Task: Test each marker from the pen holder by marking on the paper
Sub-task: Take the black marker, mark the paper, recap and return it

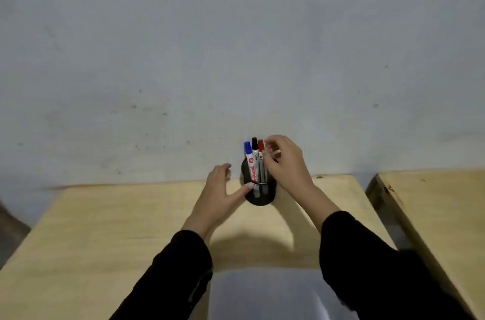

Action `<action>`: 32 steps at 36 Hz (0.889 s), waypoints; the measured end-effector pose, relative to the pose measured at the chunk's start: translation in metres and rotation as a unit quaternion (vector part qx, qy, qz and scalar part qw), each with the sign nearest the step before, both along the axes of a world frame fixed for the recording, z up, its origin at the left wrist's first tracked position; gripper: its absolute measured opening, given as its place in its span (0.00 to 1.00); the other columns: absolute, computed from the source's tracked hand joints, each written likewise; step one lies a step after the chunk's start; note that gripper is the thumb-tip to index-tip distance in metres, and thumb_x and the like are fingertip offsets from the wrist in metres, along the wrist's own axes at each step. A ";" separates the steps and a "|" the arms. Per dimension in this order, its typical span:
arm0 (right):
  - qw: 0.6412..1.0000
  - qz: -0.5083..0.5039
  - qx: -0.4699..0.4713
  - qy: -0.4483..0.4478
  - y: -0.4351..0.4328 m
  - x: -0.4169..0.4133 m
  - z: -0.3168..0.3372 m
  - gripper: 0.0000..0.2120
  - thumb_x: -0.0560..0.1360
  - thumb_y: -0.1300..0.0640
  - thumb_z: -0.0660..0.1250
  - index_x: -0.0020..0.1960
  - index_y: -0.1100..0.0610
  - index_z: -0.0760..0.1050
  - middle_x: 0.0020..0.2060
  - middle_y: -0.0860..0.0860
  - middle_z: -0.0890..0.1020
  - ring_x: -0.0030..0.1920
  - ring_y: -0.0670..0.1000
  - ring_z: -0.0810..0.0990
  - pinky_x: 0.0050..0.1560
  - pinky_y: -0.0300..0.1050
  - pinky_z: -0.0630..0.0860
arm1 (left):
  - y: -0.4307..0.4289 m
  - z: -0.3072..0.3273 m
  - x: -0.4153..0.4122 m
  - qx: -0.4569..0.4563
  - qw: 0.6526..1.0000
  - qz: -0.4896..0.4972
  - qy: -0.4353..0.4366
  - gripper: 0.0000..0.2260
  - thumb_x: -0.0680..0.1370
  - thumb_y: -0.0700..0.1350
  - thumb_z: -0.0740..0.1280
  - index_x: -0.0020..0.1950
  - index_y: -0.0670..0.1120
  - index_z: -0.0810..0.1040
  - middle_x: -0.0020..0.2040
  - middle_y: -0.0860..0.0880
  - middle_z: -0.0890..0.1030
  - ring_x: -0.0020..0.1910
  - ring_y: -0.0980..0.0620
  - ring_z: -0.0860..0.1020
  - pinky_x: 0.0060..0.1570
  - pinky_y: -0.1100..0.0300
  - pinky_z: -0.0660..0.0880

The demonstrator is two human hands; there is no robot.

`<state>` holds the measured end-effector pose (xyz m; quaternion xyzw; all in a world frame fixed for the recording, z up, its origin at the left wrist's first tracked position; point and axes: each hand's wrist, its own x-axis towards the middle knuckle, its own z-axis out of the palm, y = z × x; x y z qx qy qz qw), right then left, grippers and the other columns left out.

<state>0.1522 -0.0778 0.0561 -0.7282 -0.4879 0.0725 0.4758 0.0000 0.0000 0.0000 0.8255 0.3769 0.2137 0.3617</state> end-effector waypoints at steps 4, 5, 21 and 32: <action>0.998 -0.052 0.026 0.017 0.017 -0.010 -0.019 0.08 0.73 0.62 0.65 0.53 0.60 0.76 0.45 0.52 0.78 0.44 0.49 0.77 0.49 0.42 0.77 | 0.000 -0.022 0.012 -0.052 0.997 -0.024 -0.046 0.38 0.68 0.62 0.71 0.72 0.48 0.62 0.64 0.55 0.69 0.64 0.57 0.69 0.62 0.61 0.67; 0.998 -0.055 0.034 0.017 0.020 -0.011 -0.023 0.07 0.73 0.62 0.65 0.51 0.60 0.77 0.45 0.54 0.79 0.43 0.50 0.78 0.49 0.44 0.77 | -0.001 -0.027 0.016 -0.061 0.996 -0.030 -0.064 0.36 0.68 0.60 0.72 0.71 0.50 0.63 0.63 0.56 0.69 0.64 0.58 0.69 0.63 0.60 0.67; 0.987 -0.136 0.032 -0.075 0.046 -0.022 -0.025 0.08 0.73 0.60 0.65 0.40 0.64 0.77 0.39 0.56 0.79 0.39 0.54 0.78 0.36 0.48 0.76 | -0.002 -0.044 0.035 -0.104 0.975 -0.084 -0.179 0.36 0.60 0.63 0.75 0.64 0.56 0.68 0.59 0.53 0.76 0.58 0.55 0.77 0.58 0.50 0.77; 0.989 -0.137 0.010 -0.053 0.046 -0.021 -0.023 0.06 0.70 0.61 0.65 0.41 0.64 0.77 0.41 0.59 0.80 0.40 0.56 0.78 0.39 0.47 0.76 | -0.004 -0.048 0.034 -0.087 0.976 -0.074 -0.184 0.28 0.65 0.57 0.75 0.62 0.53 0.71 0.57 0.51 0.75 0.55 0.62 0.74 0.53 0.61 0.75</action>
